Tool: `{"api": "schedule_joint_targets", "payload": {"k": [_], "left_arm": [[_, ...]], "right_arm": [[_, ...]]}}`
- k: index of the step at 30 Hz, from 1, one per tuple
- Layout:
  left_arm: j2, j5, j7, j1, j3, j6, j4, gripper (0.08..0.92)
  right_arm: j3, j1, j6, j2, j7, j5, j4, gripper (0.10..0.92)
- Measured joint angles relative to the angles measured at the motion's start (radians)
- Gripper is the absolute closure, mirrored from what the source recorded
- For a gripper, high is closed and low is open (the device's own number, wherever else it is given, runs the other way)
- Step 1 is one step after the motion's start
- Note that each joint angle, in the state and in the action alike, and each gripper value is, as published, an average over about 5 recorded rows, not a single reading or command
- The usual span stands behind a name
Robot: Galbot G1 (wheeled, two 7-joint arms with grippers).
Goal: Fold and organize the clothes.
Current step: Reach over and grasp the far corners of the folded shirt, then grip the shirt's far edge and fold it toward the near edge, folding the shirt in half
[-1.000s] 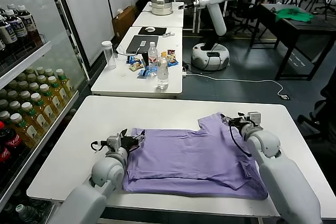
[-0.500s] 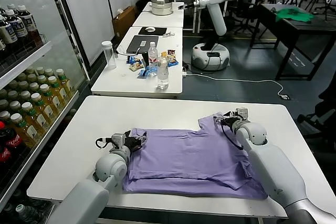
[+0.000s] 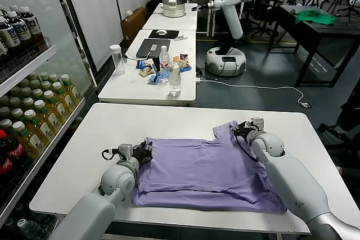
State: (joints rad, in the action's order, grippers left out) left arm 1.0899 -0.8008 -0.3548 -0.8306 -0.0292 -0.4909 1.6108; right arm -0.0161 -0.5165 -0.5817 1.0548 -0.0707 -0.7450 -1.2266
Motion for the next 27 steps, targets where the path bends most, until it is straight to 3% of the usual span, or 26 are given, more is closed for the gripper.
{"api": "schedule_joint_targets", "payload": {"k": [4, 7, 27], "left_arm": [[-0.01, -0.017, 0.006, -0.012, -0.011, 0.023, 0.017, 0.894], [-0.019, -0.028, 0.01, -0.023, -0.023, 0.04, 0.04, 0.913], [-0.103, -0.112, 0.031, -0.181, -0.107, 0.076, 0.261, 0.914]], "right_arm": [[-0.016, -0.02, -0.002, -0.017, -0.003, -0.011, -0.04, 0.872], [-0.036, -0.04, -0.003, -0.034, -0.009, -0.02, -0.08, 0.91], [-0.325, -0.403, -0.002, -0.184, -0.057, -0.073, -0.562, 0.912]]}}
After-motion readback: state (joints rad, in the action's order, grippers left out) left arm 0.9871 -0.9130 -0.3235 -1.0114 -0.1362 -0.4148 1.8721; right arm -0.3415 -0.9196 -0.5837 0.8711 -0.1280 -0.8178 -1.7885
